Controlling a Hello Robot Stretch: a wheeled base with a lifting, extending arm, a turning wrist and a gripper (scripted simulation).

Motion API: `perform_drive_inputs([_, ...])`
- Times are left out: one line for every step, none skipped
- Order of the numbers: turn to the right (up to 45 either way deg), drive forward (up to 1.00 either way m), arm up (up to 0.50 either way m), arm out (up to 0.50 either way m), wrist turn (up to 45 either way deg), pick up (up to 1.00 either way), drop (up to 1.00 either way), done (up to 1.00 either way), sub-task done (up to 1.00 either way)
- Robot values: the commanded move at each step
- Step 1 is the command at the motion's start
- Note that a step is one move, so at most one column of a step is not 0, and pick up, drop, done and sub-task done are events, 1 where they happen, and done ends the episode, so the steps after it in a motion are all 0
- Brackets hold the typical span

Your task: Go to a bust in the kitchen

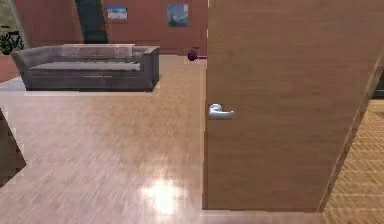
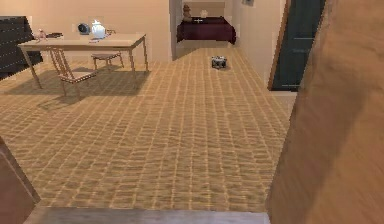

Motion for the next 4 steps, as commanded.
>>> perform_drive_inputs([-45.0, 0.00, 0.00, 0.00, 0.0, 0.00, 0.00, 0.00, 0.00])
perform_drive_inputs([-30.0, 0.00, 0.00, 0.00, 0.0, 0.00, 0.00, 0.00, 0.00])
perform_drive_inputs([0.0, 1.00, 0.00, 0.00, 0.0, 0.00, 0.00, 0.00, 0.00])
perform_drive_inputs([0.0, 1.00, 0.00, 0.00, 0.0, 0.00, 0.00, 0.00, 0.00])
